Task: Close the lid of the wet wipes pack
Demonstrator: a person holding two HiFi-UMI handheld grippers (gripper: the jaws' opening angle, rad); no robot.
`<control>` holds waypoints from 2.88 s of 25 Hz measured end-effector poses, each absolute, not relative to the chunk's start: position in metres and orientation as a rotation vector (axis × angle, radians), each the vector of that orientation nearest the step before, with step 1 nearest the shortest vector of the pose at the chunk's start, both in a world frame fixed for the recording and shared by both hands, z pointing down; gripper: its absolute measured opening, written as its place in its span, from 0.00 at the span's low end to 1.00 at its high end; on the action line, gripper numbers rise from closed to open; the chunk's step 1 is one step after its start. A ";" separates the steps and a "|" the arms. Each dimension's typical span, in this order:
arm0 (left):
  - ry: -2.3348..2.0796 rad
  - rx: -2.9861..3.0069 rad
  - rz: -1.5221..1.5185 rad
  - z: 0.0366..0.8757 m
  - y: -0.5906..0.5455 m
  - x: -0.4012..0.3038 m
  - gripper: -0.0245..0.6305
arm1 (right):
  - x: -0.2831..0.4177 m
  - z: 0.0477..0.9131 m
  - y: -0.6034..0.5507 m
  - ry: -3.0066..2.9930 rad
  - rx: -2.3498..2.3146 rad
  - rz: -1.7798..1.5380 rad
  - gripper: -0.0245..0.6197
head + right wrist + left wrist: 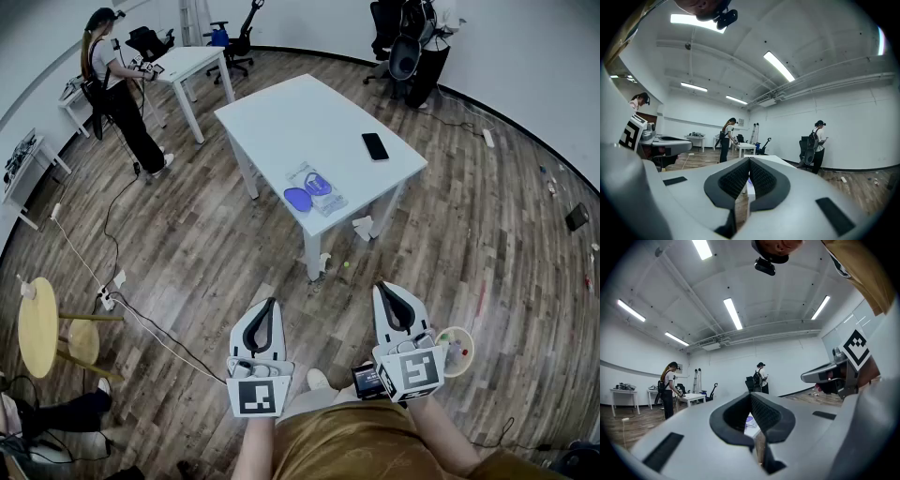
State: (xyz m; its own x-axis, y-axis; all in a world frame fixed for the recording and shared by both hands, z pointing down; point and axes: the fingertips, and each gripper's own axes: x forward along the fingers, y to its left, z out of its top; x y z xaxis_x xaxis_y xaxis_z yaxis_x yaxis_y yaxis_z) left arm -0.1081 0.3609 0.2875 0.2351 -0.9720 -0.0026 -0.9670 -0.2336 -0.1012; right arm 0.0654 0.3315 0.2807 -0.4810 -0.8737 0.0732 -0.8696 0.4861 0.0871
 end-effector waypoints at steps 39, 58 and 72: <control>1.936 -2.367 -0.208 0.301 0.227 -0.102 0.05 | 0.067 0.297 0.193 -2.686 1.487 0.024 0.05; 2.006 -2.325 -0.268 0.315 0.186 -0.069 0.05 | 0.102 0.311 0.139 -2.710 1.439 0.063 0.05; 1.991 -2.362 -0.262 0.325 0.141 -0.077 0.05 | 0.096 0.317 0.101 -2.682 1.455 0.074 0.05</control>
State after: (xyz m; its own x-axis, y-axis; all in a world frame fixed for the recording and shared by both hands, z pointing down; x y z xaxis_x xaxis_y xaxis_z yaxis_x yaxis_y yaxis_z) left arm -0.0770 0.1409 0.3246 0.1611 -0.9816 0.1023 -0.9747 -0.1746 -0.1396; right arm 0.0956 0.1009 0.3167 -0.5421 -0.8342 0.1016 -0.8385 0.5449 0.0002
